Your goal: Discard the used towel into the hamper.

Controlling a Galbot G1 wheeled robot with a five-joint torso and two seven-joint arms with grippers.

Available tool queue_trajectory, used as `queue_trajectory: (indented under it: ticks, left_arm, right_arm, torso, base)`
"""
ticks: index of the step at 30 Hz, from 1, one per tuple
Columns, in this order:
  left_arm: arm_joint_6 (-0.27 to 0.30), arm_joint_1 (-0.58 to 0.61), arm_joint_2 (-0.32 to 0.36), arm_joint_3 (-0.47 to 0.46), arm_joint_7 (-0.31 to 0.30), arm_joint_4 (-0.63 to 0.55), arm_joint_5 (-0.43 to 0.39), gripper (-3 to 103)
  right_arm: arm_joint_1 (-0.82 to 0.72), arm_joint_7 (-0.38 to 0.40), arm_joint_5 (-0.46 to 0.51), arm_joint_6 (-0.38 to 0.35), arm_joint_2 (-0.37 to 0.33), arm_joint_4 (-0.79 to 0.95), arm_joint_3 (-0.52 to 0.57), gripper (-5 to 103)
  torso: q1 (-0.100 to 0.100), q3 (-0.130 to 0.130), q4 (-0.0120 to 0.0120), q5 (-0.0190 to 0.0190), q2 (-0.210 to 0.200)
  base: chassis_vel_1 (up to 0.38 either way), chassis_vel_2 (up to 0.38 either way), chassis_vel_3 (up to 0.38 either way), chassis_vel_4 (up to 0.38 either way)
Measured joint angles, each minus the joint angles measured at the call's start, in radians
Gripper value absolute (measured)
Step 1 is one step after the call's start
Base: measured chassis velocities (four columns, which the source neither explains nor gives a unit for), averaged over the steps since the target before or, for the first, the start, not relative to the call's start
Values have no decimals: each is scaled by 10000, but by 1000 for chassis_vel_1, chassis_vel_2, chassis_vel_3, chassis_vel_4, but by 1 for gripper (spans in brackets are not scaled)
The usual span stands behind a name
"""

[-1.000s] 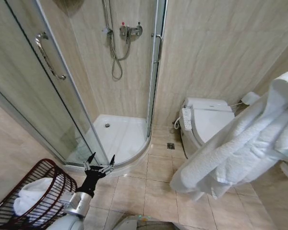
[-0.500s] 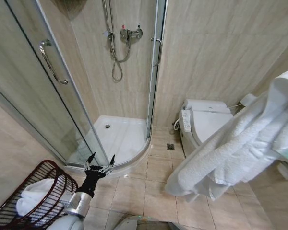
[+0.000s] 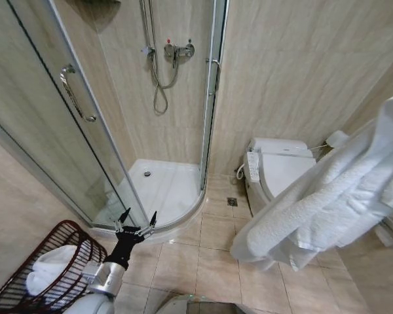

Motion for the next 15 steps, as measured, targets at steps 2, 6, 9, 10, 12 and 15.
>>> queue_trajectory:
  ticks: [2, 6, 9, 10, 12, 15]
  left_arm:
    - [0, 0, 0, 0, 0, 0, 0, 100]
    - [0, 0, 0, 0, 0, 0, 0, 100]
    - [0, 0, 0, 0, 0, 0, 0, 100]
    - [0, 0, 0, 0, 0, 0, 0, 100]
    - [0, 0, 0, 0, 0, 0, 0, 100]
    - [0, 0, 0, 0, 0, 0, 0, 100]
  right_arm:
    - [-19, 0, 0, 16, -13, 0, 26, 5]
    - [-8, 8, 41, 230, -174, -48, 56, 5]
    - [-27, 93, 150, 325, -301, -60, 175, 5]
    - [-27, 93, 150, 325, -301, -60, 175, 5]
    - [-98, 126, 267, 331, -429, -33, 379, 5]
    - [22, 372, 288, 348, -395, 2, 240, 5]
  torso:
    - [24, 40, 0, 0, 66]
    - [119, 176, 0, 0, 299]
    - [176, 249, 0, 1, 426]
    - [176, 249, 0, 1, 426]
    - [227, 311, -1, -1, 540]
    - [338, 461, 0, 1, 802]
  base:
    - [0, 0, 0, 0]
    - [0, 0, 0, 0]
    - [0, 0, 0, 0]
    - [0, 0, 0, 0]
    - [0, 0, 0, 0]
    - [0, 0, 0, 0]
